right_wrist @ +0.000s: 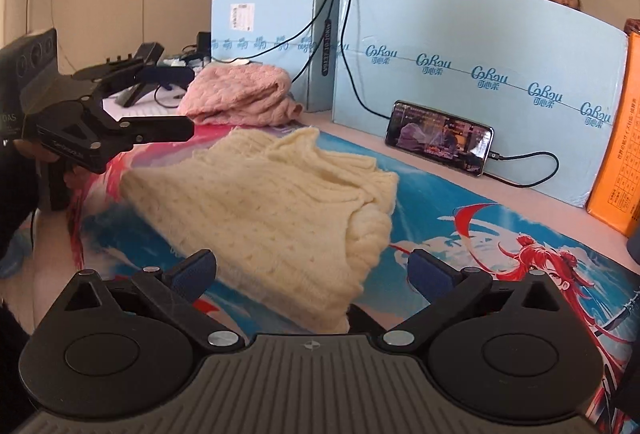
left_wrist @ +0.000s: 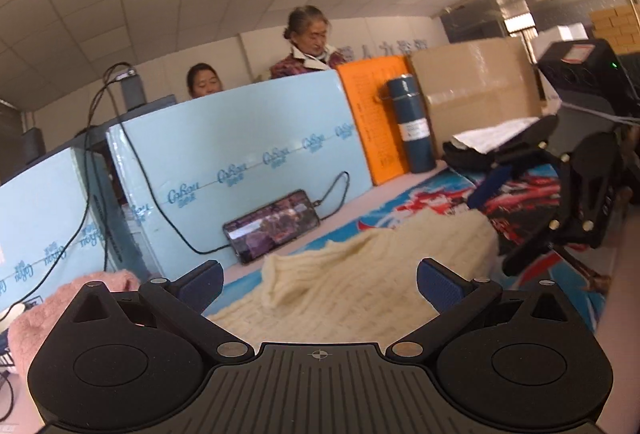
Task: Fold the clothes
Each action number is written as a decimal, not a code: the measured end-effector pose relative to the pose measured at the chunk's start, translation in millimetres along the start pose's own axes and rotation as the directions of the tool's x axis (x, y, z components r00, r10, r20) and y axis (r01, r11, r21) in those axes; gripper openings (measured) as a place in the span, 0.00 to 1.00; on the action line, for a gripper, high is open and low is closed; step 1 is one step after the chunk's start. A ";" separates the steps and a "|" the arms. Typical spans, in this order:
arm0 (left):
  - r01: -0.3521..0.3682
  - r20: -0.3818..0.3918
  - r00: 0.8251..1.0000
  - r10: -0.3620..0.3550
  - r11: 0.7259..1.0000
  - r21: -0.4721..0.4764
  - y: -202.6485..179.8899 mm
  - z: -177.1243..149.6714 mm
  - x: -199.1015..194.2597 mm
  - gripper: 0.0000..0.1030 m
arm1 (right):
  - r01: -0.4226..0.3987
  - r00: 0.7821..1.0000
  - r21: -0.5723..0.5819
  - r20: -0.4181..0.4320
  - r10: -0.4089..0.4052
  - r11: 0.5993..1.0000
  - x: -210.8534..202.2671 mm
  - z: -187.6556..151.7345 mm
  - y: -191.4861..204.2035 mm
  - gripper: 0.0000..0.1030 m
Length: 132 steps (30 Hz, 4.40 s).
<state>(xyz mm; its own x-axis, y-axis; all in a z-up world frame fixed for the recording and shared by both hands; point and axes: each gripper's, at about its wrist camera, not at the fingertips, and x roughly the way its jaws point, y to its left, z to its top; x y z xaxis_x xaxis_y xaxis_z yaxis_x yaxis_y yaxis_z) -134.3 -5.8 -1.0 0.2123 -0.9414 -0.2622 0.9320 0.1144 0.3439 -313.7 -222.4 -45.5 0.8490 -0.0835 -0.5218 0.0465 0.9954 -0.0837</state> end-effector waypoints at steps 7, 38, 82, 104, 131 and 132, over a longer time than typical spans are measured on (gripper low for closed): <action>0.066 -0.128 0.990 -0.054 0.994 0.090 -32.9 -8.4 9.2 1.00 | 0.041 0.996 -0.118 -0.074 -0.050 0.992 25.2 -7.3 2.8 1.00; -0.039 -0.165 0.984 0.067 0.985 0.169 -14.2 -24.5 10.1 0.94 | 0.110 0.992 -0.400 0.104 -0.074 0.910 62.7 7.5 16.0 0.98; -0.273 -0.161 0.961 0.223 0.840 -0.468 94.9 -36.3 -4.4 0.94 | -0.230 0.972 0.336 0.118 0.201 0.913 132.6 76.7 -51.6 0.35; -0.428 -0.346 0.875 0.338 0.874 -0.231 32.9 -5.0 55.0 0.98 | -0.303 0.940 0.466 0.289 0.181 0.831 58.3 65.5 -38.1 0.75; -0.402 -0.317 0.916 0.248 0.549 -0.733 95.7 -38.5 -13.1 1.00 | -0.303 0.947 0.643 0.285 0.148 0.704 50.7 22.7 -56.7 0.94; -0.397 -0.320 0.918 0.235 0.521 -0.755 98.8 -43.2 -17.2 1.00 | -0.299 0.950 0.661 0.277 0.146 0.688 48.9 20.4 -59.2 0.94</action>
<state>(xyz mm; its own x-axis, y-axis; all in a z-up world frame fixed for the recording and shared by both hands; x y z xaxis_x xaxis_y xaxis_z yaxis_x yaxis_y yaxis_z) -33.2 35.5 -1.5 0.5084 -0.7352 -0.4483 0.6233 0.6734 -0.3976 -264.2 -284.4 -48.7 0.9590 0.0794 -0.2722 0.1260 0.7405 0.6601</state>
